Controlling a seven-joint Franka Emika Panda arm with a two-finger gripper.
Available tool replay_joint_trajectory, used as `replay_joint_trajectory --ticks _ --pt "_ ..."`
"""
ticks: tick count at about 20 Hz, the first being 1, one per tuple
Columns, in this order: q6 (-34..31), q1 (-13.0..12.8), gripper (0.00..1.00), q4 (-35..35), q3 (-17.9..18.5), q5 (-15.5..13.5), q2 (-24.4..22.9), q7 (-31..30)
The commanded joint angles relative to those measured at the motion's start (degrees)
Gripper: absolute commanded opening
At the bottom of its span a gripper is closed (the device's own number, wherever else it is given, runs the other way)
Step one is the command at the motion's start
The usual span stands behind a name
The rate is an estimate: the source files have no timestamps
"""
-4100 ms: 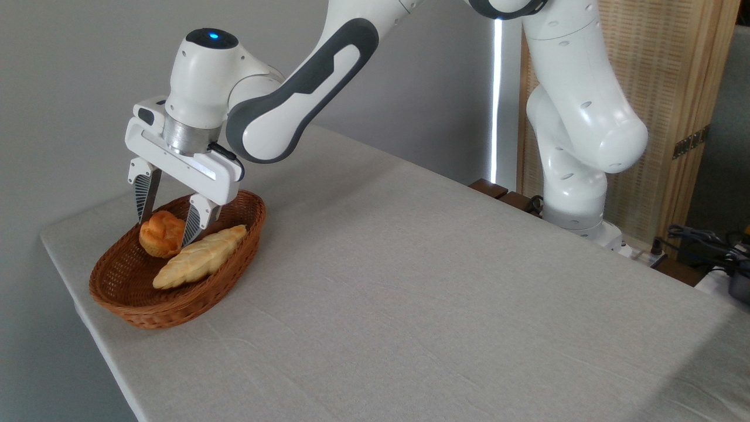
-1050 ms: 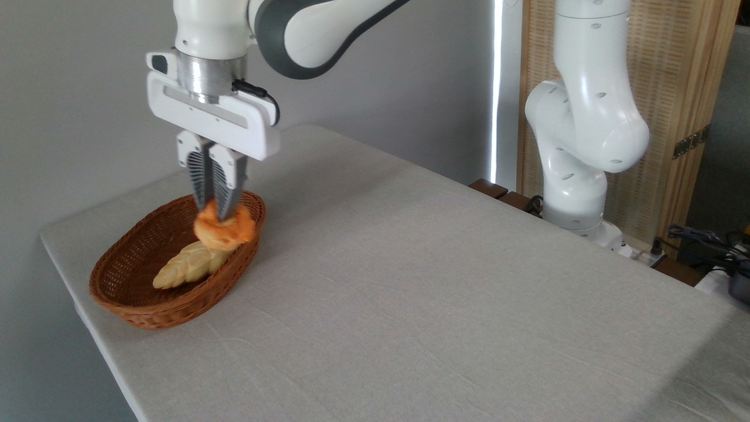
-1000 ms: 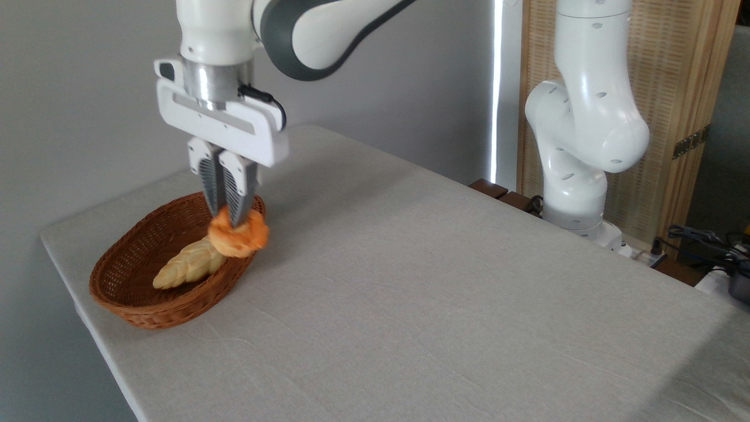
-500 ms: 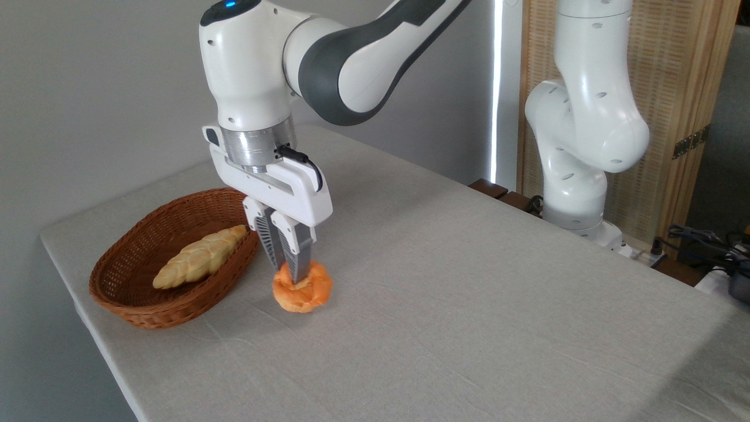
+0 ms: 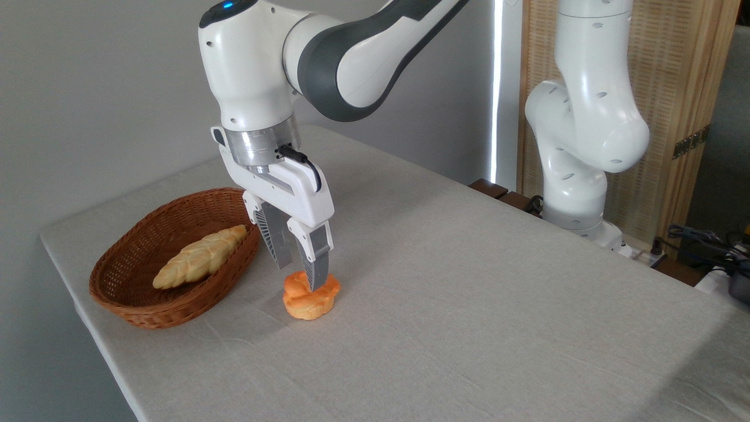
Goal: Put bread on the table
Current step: 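Open the gripper to release the bun and raise it away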
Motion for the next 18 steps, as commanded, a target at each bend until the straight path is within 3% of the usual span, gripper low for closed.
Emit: replay_joint_trajectory --ticks 1,4,8,11,15,18 --pt "-1.10 -0.42 1.00 0.09 0.43 0.82 -1.82 0.34" --pt "-1.45 -0.34 1.00 3.95 1.30 -0.58 -4.46 0.08" --pt "-2.24 -0.25 1.00 6.94 1.75 -0.06 -6.75 0.07" --pt "-6.18 -0.25 1.00 8.61 4.64 -0.67 -6.84 0.51" --pt "-13.66 -0.16 1.00 9.76 5.62 -0.58 -6.40 0.86" --pt "-13.67 -0.25 1.00 9.67 5.79 -1.02 -5.70 0.69"
